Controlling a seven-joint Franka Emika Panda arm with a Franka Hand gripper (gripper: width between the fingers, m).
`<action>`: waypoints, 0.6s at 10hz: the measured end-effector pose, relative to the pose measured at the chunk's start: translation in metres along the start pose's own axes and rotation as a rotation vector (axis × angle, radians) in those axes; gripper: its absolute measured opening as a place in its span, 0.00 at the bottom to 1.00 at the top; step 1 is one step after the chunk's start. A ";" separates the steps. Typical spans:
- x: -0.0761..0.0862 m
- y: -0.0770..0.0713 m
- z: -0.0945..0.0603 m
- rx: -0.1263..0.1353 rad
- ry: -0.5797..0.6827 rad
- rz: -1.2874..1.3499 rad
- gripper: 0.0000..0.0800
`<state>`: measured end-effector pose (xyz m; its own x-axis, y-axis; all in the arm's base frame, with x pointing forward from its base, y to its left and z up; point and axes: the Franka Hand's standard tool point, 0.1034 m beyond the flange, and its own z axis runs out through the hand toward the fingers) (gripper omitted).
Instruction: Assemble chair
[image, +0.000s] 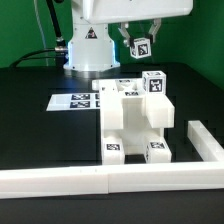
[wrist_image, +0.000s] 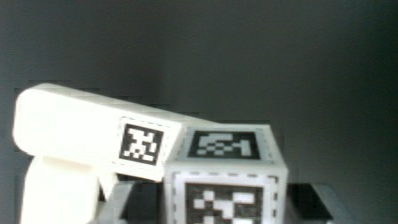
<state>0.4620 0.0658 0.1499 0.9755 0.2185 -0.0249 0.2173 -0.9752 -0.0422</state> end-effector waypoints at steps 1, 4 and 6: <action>0.000 0.000 0.000 0.000 0.000 0.000 0.36; 0.030 0.033 -0.008 -0.021 0.018 -0.103 0.36; 0.056 0.060 -0.016 -0.040 0.014 -0.170 0.36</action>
Offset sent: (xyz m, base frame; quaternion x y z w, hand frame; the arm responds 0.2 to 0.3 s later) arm 0.0691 -0.0341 0.0142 -0.0031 0.0137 -0.0880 0.9960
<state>0.5305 0.0194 0.1619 0.9248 0.3804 -0.0065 0.3803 -0.9248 -0.0048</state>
